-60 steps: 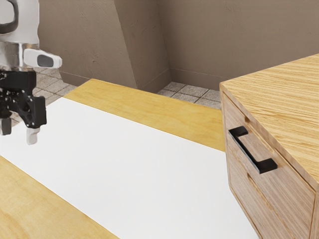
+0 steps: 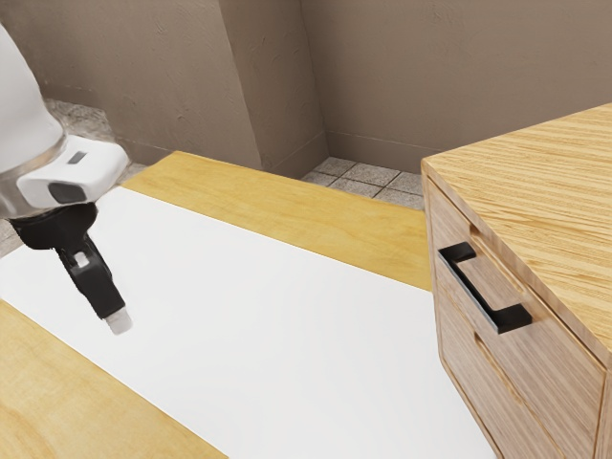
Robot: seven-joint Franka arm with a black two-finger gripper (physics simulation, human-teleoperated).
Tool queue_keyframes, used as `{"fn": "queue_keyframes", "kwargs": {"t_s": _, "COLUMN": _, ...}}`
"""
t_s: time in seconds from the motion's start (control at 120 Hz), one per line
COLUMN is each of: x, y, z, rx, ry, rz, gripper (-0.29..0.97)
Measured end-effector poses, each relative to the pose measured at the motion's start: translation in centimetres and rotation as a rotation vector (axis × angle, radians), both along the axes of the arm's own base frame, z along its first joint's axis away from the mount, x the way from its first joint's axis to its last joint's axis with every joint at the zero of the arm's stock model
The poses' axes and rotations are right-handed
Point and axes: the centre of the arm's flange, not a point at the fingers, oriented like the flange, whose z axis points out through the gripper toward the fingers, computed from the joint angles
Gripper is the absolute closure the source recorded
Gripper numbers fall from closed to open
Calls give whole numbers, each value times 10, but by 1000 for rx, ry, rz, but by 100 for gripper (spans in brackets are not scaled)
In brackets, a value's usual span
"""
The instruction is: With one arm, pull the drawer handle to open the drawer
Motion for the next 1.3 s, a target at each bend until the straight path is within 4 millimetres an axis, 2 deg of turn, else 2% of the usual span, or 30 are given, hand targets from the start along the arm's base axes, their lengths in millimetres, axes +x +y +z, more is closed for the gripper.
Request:
{"fn": "queue_keyframes", "kwargs": {"t_s": 0.05, "x": -3, "y": -8, "z": -1, "rx": 23, "ry": -62, "rz": -71, "gripper": 0}}
{"fn": "queue_keyframes", "kwargs": {"t_s": 0.117, "x": 1, "y": -32, "z": 4, "rx": 48, "ry": -149, "rz": -240, "gripper": 0}}
{"fn": "queue_keyframes", "kwargs": {"t_s": 0.175, "x": -5, "y": -69, "z": 15, "rx": 68, "ry": -221, "rz": -448, "gripper": 0}}
{"fn": "queue_keyframes", "kwargs": {"t_s": 0.258, "x": -31, "y": -127, "z": 33, "rx": 100, "ry": -306, "rz": -770, "gripper": 0}}
{"fn": "queue_keyframes", "kwargs": {"t_s": 0.325, "x": -43, "y": -154, "z": 37, "rx": 118, "ry": -340, "rz": -970, "gripper": 0}}
{"fn": "queue_keyframes", "kwargs": {"t_s": 0.417, "x": -52, "y": -178, "z": 38, "rx": 141, "ry": -372, "rz": -1184, "gripper": 0}}
{"fn": "queue_keyframes", "kwargs": {"t_s": 0.483, "x": -40, "y": -191, "z": 31, "rx": 170, "ry": -385, "rz": -1281, "gripper": 0}}
{"fn": "queue_keyframes", "kwargs": {"t_s": 0.592, "x": -14, "y": -223, "z": 25, "rx": 240, "ry": -420, "rz": -1401, "gripper": 0}}
{"fn": "queue_keyframes", "kwargs": {"t_s": 0.717, "x": -3, "y": -239, "z": 33, "rx": 301, "ry": -532, "rz": -1519, "gripper": 0}}
{"fn": "queue_keyframes", "kwargs": {"t_s": 0.825, "x": 2, "y": -249, "z": 25, "rx": 314, "ry": -593, "rz": -1622, "gripper": 0}}
{"fn": "queue_keyframes", "kwargs": {"t_s": 1.133, "x": -2, "y": -265, "z": 14, "rx": 374, "ry": -678, "rz": -1805, "gripper": 0}}
{"fn": "queue_keyframes", "kwargs": {"t_s": 1.3, "x": 8, "y": -268, "z": 9, "rx": 391, "ry": -690, "rz": -1848, "gripper": 0}}
